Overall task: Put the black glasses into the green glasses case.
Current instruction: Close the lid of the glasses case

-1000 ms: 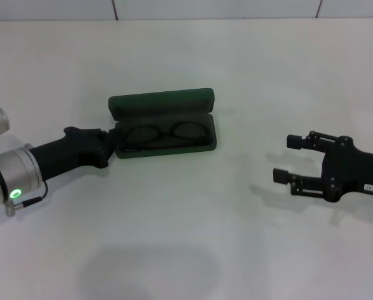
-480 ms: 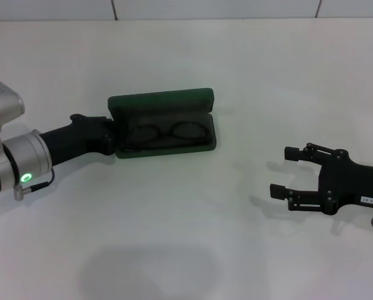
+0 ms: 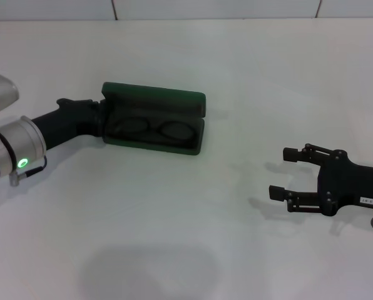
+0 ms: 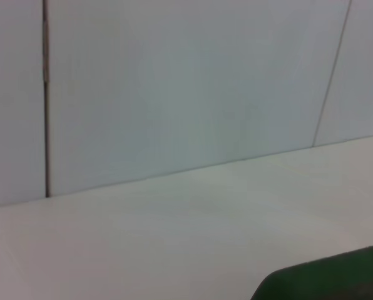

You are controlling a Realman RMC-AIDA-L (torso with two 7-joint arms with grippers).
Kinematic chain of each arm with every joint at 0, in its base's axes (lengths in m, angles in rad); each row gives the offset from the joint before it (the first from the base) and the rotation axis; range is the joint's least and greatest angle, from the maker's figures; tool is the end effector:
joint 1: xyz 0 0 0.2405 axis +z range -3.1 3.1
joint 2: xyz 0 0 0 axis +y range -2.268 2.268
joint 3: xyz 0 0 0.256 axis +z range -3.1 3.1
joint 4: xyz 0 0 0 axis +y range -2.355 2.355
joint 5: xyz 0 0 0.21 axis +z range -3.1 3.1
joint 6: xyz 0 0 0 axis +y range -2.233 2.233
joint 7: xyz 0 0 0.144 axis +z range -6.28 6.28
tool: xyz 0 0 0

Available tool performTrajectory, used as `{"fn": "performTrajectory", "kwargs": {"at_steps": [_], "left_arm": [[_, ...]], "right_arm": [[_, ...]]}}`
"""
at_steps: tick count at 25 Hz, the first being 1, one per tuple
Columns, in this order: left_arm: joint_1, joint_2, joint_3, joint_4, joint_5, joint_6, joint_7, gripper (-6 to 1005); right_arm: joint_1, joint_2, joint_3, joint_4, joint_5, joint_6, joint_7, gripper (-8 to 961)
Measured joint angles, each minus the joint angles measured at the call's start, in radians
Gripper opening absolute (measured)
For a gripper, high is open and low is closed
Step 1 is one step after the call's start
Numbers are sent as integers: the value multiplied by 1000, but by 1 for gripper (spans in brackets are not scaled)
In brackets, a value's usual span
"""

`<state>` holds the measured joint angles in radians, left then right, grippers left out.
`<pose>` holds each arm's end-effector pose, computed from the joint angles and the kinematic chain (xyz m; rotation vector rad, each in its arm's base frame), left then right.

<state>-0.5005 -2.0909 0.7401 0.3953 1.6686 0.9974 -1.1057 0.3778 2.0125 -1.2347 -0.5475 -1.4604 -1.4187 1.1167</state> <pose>-0.3226 0.3547 -0.0275 -2.2289 -0.7844 -0.5268 0.2752 0.2956 -0.0308 -2.7246 0.4509 0.7798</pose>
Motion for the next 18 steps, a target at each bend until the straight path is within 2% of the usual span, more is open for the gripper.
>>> {"fn": "performTrajectory", "kwargs": {"at_steps": [7, 10, 13, 15, 18], "left_arm": [[-17, 0, 0, 0, -14, -27, 5, 74], [-4, 4, 4, 12, -10, -4, -80, 75], [26, 14, 8, 36, 4, 92, -158, 75], [64, 21, 8, 73, 11, 205, -201, 76], [108, 15, 7, 144, 12, 319, -270, 77]], "right_arm": [[2, 0, 1, 1, 0, 5, 0, 872], [3, 0, 5, 3, 0, 6, -1, 872], [3, -1, 9, 4, 0, 6, -3, 872], [3, -2, 10, 4, 0, 6, -7, 872], [3, -4, 11, 4, 0, 6, -9, 873]]}}
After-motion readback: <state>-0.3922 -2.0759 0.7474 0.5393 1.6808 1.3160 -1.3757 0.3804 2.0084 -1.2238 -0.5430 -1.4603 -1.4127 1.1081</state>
